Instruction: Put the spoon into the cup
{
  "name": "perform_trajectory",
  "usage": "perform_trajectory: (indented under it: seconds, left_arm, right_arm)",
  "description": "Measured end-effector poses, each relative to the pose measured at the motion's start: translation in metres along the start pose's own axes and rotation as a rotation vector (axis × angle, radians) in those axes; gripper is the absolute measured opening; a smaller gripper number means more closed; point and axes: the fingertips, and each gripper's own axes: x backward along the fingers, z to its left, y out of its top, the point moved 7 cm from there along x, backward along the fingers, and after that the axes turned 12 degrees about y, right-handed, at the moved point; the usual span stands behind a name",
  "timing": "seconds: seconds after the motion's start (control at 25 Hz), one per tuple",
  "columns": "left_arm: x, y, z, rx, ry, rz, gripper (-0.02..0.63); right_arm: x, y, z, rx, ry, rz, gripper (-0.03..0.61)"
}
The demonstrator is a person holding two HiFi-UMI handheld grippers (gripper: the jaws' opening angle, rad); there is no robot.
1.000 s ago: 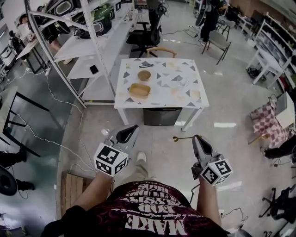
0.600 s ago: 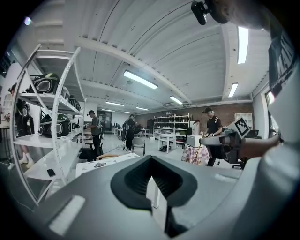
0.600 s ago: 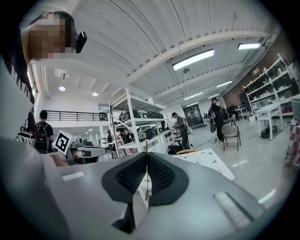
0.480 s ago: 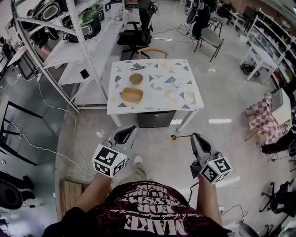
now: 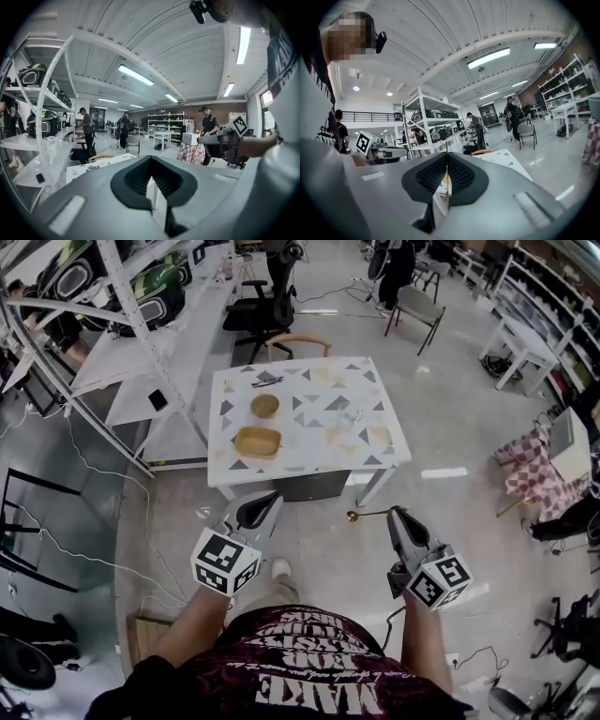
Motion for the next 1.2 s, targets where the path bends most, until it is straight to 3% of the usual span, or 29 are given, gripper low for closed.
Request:
perform_trajectory:
  seconds: [0.6, 1.2]
  left_arm:
    - [-0.069, 0.002, 0.060, 0.032, -0.030, 0.032, 0.000]
    - [-0.114, 0.012, 0.152, 0.049, -0.053, 0.000, 0.000]
  right_arm:
    - [-0.073, 0.019, -0.047, -0.011, -0.031, 0.032, 0.034]
    - [-0.169, 0.045, -0.058, 0.027, -0.052, 0.049, 0.034]
